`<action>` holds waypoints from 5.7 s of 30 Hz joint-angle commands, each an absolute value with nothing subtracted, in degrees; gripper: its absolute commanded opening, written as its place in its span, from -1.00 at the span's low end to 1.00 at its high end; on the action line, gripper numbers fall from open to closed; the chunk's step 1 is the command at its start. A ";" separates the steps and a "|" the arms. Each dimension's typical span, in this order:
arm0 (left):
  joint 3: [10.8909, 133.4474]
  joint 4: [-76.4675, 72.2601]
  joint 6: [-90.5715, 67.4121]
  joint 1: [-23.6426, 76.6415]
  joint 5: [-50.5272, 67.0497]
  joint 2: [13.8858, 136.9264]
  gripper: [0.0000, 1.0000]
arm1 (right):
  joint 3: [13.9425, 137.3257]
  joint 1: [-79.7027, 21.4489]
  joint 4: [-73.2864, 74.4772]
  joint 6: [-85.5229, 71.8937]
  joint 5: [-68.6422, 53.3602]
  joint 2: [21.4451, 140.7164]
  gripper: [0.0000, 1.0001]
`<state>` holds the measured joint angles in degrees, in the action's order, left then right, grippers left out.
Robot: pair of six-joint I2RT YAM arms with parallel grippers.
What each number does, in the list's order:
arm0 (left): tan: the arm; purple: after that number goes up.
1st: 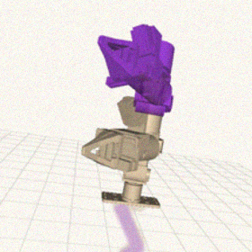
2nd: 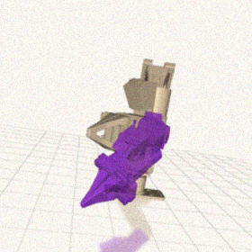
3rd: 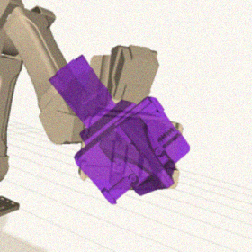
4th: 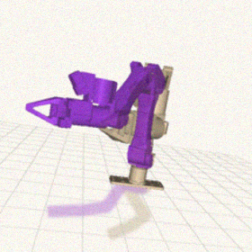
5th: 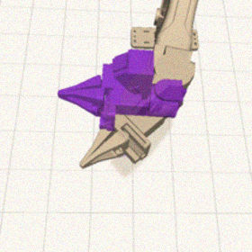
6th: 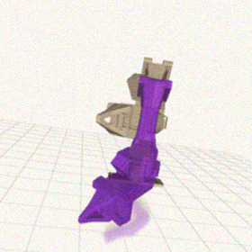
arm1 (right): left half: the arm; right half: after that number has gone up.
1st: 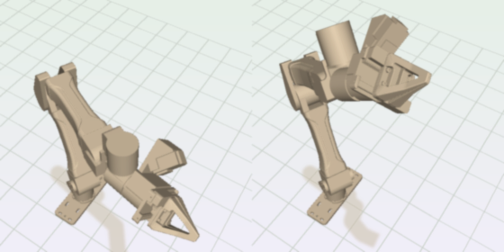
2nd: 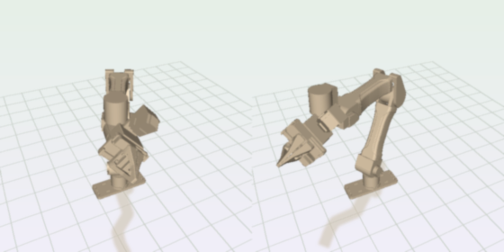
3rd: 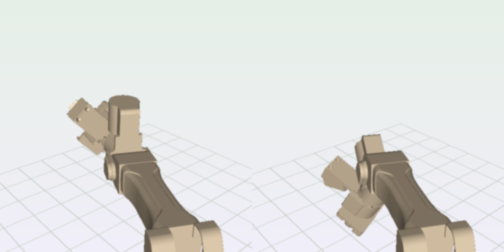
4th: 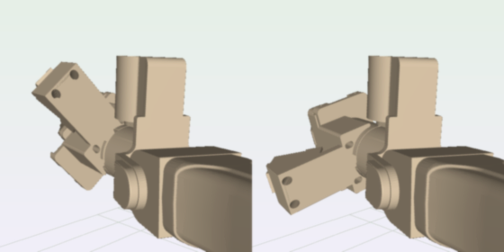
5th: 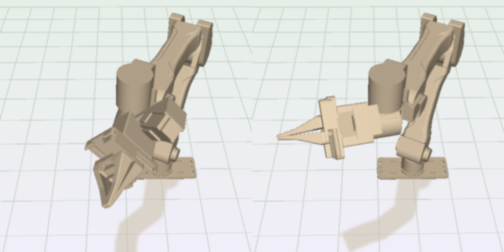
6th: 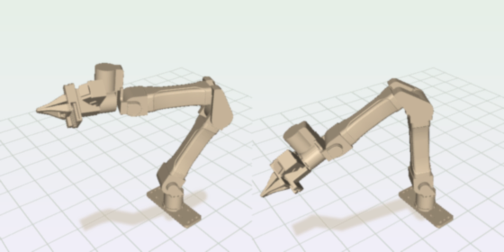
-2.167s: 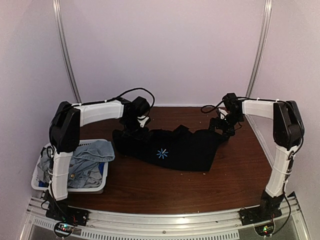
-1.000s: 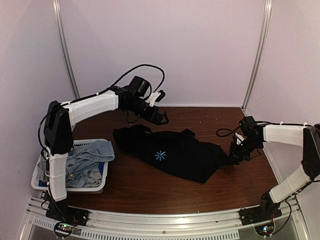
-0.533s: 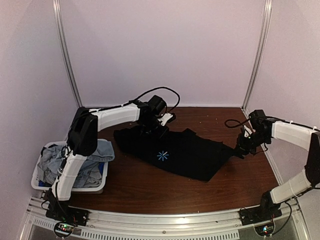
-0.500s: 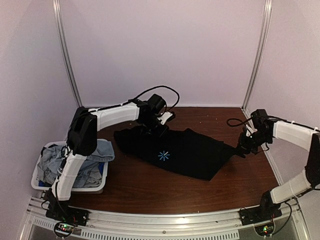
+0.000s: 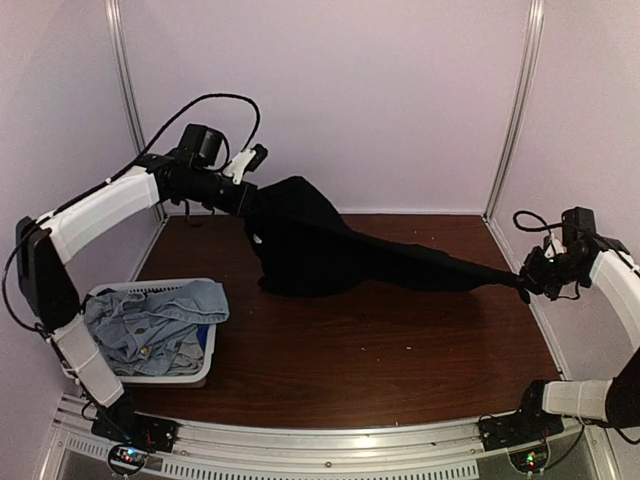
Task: Fold and stack the mixed laundry pile
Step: Pick up the crumpled T-shirt from the center of the board, then flatten out the crumpled T-shirt at the center of the board.
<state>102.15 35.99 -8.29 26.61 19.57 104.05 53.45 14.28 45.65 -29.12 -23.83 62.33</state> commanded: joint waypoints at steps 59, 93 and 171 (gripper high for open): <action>101.53 43.57 -20.63 20.88 -3.11 122.08 -0.91 | 32.61 -10.17 33.74 -29.24 -32.15 81.93 -0.17; 105.86 48.74 -20.75 20.83 -3.28 128.70 0.66 | 91.96 -2.77 43.06 -16.91 -14.64 119.08 0.20; 137.32 27.44 -20.28 29.26 19.66 89.31 -1.00 | 127.09 3.25 48.00 -18.00 -17.49 70.49 -1.00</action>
<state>136.51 32.47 -23.31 26.44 17.89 96.38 124.92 3.03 47.35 -18.22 -18.70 75.79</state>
